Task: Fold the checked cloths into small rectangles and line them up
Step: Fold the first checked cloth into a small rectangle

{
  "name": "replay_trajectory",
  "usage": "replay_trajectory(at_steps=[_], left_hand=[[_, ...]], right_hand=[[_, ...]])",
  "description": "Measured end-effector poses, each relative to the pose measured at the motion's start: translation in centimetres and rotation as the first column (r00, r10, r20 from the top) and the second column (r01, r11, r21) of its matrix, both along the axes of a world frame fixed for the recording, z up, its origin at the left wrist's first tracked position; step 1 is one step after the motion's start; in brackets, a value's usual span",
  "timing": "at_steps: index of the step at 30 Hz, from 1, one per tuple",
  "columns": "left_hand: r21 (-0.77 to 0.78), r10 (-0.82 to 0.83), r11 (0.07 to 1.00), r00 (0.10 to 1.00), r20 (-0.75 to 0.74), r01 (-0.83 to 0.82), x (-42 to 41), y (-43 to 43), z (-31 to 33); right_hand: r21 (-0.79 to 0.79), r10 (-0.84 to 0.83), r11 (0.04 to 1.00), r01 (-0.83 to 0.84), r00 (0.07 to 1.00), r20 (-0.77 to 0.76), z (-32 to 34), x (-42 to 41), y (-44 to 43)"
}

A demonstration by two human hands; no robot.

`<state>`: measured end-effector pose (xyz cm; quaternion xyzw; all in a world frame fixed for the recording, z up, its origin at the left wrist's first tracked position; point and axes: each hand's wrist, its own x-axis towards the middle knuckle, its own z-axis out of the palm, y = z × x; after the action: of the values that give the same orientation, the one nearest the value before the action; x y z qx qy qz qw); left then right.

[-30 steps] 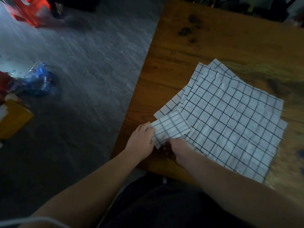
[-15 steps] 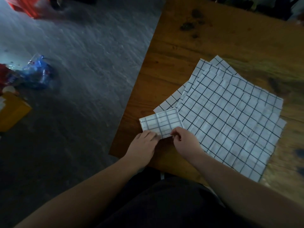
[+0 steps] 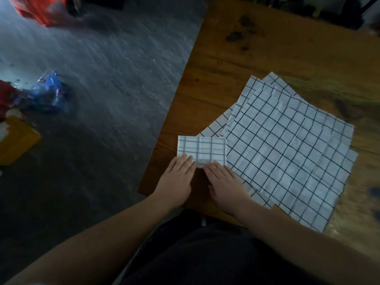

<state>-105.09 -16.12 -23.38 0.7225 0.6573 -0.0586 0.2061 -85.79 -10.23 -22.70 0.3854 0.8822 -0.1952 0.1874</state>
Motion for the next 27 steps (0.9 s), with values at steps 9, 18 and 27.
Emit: replay_trajectory(at_steps=[9,18,27], left_hand=[[-0.120,0.000,0.993,0.999,-0.040,-0.005,2.6,-1.0,-1.9],[-0.133,0.113,0.984,0.991,-0.075,-0.122,-0.4,-2.6,-0.7],[-0.121,0.000,0.993,0.999,-0.039,-0.005,3.2,0.0,-1.8]], right_hand=[[-0.031,0.006,1.000,-0.004,0.998,0.056,-2.1,-0.1,-0.5],[0.004,-0.107,0.994,0.107,0.987,0.122,-1.5,3.4,-0.4],[0.004,0.002,1.000,-0.003,0.997,0.074,-1.9,-0.5,-0.9]])
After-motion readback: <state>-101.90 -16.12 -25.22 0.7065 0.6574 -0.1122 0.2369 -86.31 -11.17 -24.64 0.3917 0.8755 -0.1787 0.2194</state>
